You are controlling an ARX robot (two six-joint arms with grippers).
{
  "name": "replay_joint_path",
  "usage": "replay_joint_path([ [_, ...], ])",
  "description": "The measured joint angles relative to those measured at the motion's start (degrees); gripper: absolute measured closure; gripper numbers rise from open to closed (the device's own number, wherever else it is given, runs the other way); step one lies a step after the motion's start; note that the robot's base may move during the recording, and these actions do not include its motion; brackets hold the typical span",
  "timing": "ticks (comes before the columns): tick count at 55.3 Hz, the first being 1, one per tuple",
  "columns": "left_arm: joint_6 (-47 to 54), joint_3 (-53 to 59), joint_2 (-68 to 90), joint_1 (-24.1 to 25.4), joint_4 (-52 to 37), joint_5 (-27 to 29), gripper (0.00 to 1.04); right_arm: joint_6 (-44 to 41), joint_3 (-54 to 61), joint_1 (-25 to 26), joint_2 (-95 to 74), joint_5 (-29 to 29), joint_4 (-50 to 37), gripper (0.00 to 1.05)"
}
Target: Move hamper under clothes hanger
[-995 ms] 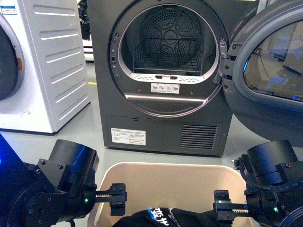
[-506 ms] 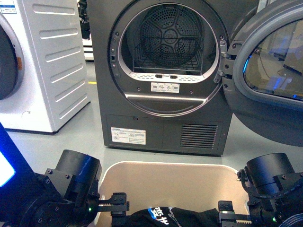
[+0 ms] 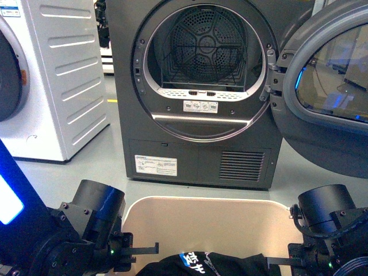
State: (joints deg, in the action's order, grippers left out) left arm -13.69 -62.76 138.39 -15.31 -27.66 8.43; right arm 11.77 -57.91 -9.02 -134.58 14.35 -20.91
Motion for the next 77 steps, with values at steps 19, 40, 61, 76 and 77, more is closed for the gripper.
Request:
replay_joint_path([
  [19, 0.22, 2.03, -3.85, 0.22, 2.58, 0.46, 1.01, -1.81, 1.27, -0.09, 4.68, -1.01, 2.1, 1.02],
  [40, 2.69, 4.57, -16.79, 0.98, 5.51, 1.68, 1.01, -3.02, 3.87, -0.57, 16.02, -1.81, 4.74, 1.02],
  [61, 3.48, 5.25, -17.97, 1.09, 6.1, 3.34, 1.01, -2.97, 7.56, -1.14, 18.47, -2.8, 3.3, 1.02],
  [76, 3.48, 5.25, -17.97, 1.09, 6.1, 3.37, 1.01, -2.99, 7.56, -1.14, 18.49, -2.8, 3.21, 1.02],
  [77, 3.48, 5.25, -17.97, 1.09, 6.1, 3.37, 1.01, -2.97, 7.56, -1.14, 18.49, -2.8, 3.21, 1.02],
])
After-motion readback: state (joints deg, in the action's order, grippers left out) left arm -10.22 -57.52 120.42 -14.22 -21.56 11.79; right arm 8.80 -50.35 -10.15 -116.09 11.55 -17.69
